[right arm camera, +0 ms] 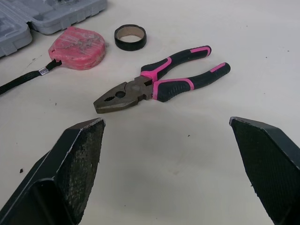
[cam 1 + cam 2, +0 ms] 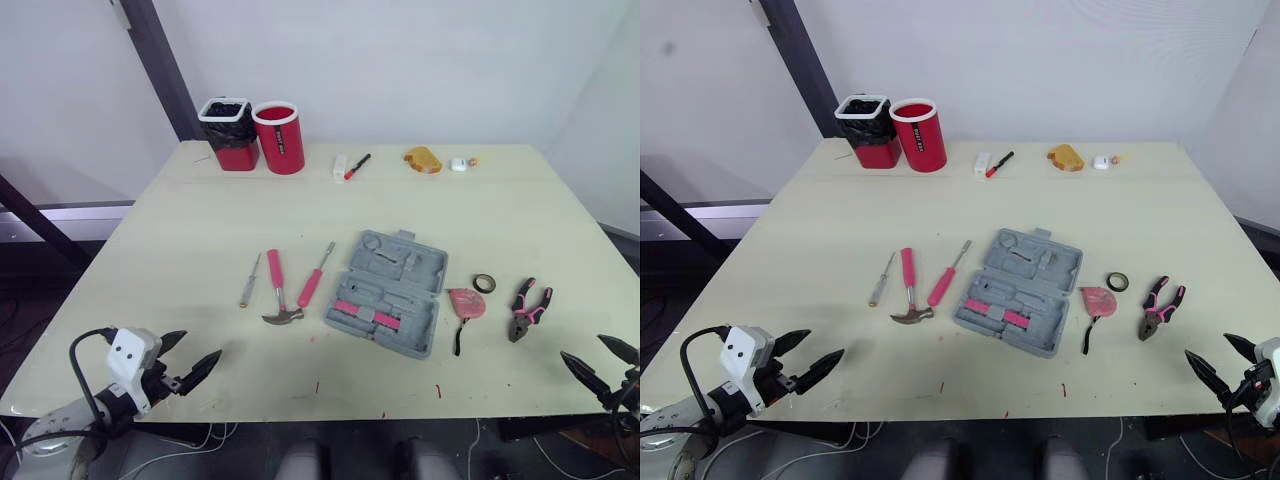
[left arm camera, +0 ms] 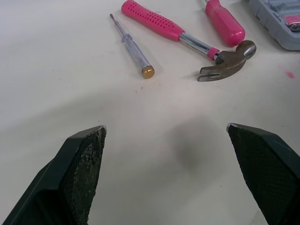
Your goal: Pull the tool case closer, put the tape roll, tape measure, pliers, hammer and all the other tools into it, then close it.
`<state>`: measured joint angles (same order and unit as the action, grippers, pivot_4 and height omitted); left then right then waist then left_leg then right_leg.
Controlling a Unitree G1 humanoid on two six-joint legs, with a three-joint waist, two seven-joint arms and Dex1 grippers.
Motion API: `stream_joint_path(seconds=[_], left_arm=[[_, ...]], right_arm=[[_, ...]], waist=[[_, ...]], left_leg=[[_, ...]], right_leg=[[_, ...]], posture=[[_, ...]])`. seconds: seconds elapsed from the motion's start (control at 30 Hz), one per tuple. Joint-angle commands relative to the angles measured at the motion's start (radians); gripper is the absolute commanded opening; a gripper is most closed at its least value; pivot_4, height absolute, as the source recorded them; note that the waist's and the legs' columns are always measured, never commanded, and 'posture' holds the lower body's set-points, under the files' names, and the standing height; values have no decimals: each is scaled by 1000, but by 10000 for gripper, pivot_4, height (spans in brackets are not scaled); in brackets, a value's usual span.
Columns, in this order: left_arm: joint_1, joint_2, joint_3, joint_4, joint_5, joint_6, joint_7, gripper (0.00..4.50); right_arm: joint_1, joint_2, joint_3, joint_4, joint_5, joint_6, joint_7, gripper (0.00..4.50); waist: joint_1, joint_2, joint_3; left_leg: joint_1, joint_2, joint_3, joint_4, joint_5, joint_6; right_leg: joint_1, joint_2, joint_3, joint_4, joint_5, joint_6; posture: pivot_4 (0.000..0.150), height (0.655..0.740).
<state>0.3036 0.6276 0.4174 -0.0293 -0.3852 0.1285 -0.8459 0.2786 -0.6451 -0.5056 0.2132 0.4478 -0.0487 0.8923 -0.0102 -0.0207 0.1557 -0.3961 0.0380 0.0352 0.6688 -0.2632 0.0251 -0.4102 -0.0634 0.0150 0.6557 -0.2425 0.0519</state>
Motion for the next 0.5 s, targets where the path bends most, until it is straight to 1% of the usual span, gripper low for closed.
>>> stream_joint_path(seconds=[0.03,0.17,0.5], left_arm=[[-3,4,3,15,3,-32,-9,43966],[-20,6,1,59,15,-61,-18,43966],[-28,15,1,82,15,-78,-33,43966]], right_arm=[[9,-9,-16,-36,3,-2,-5,45000],[20,-6,-17,-56,0,4,-12,45000],[28,2,-12,-65,-4,4,-16,45000]], waist=[[0,0,0],[0,0,0],[0,0,0]], left_leg=[[0,0,0,0,0,0],[0,0,0,0,0,0],[0,0,0,0,0,0]], right_leg=[[0,0,0,0,0,0],[0,0,0,0,0,0],[0,0,0,0,0,0]], posture=[[1500,7371],[1500,7371],[1500,7371]])
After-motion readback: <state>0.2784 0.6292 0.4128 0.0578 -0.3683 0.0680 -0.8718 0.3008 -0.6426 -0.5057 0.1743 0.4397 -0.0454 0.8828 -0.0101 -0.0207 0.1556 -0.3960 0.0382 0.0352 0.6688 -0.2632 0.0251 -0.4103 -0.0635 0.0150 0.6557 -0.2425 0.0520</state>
